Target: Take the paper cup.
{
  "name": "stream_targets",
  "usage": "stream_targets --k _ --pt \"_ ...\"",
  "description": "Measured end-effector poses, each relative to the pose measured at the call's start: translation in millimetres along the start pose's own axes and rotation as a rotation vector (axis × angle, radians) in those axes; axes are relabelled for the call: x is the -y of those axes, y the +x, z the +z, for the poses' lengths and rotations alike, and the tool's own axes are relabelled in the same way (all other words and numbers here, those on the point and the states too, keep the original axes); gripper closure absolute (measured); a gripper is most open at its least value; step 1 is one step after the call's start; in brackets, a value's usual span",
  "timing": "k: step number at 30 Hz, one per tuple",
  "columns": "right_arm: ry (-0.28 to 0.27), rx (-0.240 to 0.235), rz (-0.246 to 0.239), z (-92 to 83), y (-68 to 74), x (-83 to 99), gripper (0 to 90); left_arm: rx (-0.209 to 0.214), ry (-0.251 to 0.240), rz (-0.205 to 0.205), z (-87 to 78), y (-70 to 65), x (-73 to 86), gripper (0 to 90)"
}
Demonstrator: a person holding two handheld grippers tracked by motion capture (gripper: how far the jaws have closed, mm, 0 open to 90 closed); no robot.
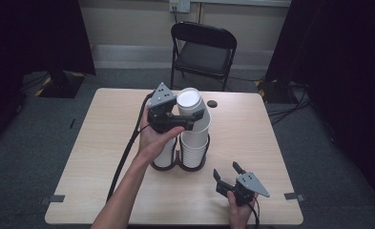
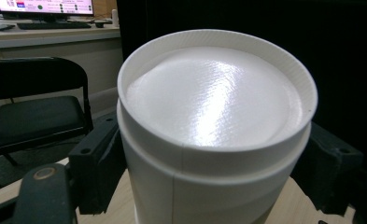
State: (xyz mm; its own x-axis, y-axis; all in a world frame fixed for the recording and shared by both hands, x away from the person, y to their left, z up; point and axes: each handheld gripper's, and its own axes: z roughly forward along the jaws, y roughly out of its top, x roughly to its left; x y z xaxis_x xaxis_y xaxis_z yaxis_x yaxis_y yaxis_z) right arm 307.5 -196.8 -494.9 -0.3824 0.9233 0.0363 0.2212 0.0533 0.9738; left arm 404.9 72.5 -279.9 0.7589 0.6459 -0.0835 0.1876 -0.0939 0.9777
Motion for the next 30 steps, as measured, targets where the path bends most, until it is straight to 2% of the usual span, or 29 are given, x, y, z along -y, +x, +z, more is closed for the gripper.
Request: stream_targets --k 2,11,20,27,30 --pt "0.002 -0.001 0.0 0.1 0.2 -0.1 20.4 0.005 -0.015 0.0 -2.1 -0.2 0.5 19.4" --pt "0.002 -0.001 0.0 0.2 0.2 -0.1 20.3 -0.021 -0.071 -0.029 -15.7 4.9 -3.6 19.5" --pt "0.003 -0.001 0.0 0.3 0.1 -0.1 20.4 -0.004 -0.093 -0.046 -29.5 8.5 -1.7 19.5" --pt "0.005 0.0 -0.001 0.6 0.2 -0.2 20.3 0.006 -0.122 -0.052 -44.2 4.5 -3.0 19.5" --pt "0.005 -0.001 -0.001 0.5 0.1 -0.2 20.3 0.019 -0.126 -0.04 -48.9 0.5 -1.2 19.4"
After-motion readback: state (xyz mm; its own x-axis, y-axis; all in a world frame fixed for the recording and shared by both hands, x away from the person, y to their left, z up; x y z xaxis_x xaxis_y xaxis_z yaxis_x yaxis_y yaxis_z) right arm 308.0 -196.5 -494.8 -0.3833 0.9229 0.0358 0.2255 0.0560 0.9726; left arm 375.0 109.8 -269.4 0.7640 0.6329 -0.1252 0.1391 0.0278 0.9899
